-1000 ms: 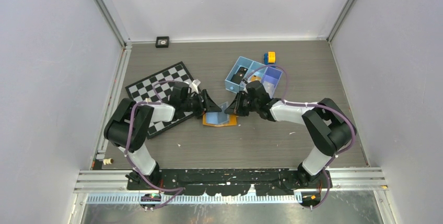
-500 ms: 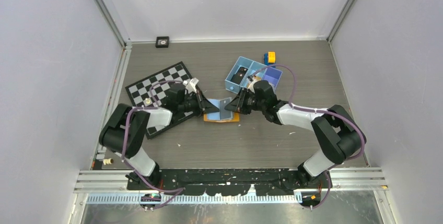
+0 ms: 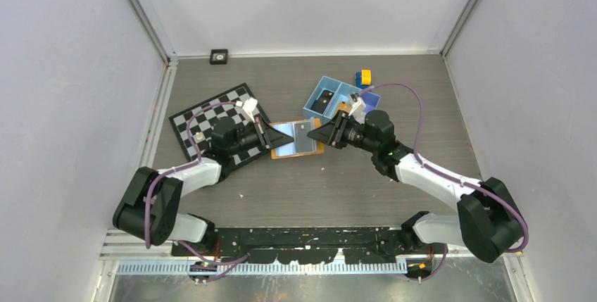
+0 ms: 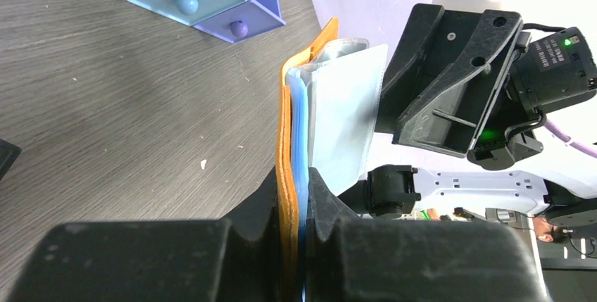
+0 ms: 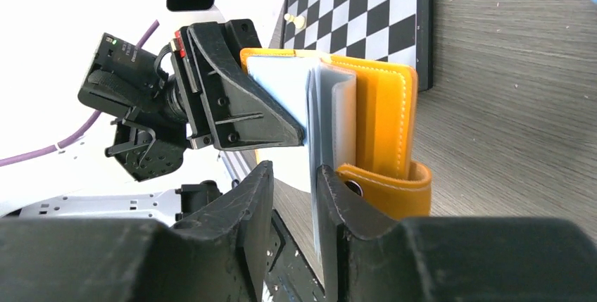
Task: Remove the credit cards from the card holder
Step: Remove the credit card from the card holder.
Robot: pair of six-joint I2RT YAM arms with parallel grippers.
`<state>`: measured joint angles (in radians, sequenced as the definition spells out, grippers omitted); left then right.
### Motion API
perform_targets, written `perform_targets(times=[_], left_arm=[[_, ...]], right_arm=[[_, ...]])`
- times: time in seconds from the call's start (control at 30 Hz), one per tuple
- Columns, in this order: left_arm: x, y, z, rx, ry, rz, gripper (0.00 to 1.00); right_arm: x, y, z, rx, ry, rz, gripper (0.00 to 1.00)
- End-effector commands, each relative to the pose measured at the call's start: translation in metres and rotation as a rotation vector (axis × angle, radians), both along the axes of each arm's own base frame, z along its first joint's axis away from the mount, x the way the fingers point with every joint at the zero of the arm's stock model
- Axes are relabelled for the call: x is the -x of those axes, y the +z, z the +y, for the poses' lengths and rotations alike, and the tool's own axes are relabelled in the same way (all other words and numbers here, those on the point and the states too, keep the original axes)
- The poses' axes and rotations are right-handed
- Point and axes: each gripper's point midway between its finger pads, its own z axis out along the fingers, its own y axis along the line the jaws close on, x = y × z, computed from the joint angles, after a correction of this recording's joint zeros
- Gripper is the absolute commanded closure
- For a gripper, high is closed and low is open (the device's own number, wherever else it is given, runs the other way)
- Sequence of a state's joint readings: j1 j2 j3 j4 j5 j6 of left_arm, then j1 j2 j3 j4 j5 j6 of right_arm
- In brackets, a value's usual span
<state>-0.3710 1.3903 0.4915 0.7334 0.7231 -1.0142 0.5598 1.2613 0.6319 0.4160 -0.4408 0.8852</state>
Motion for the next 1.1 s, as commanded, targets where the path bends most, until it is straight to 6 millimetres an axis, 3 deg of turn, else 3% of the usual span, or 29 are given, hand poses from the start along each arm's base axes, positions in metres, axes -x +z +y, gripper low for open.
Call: perform_targets(times=[0.0, 0.53, 1.07], left_arm=[[-0.005, 0.027, 0.006, 0.029, 0.041, -0.127, 1.00], [-0.005, 0.025, 0.005, 0.032, 0.034, -0.114, 1.00], [-0.009, 0.013, -0.002, 0.050, 0.002, -0.063, 1.00]], right_arm=[[0.003, 0.026, -0.003, -0.055, 0.006, -0.115, 0.68], [0.014, 0.039, 0.011, -0.162, 0.119, -0.129, 0.99], [0.020, 0.038, 0.027, -0.161, 0.167, -0.112, 1.00]])
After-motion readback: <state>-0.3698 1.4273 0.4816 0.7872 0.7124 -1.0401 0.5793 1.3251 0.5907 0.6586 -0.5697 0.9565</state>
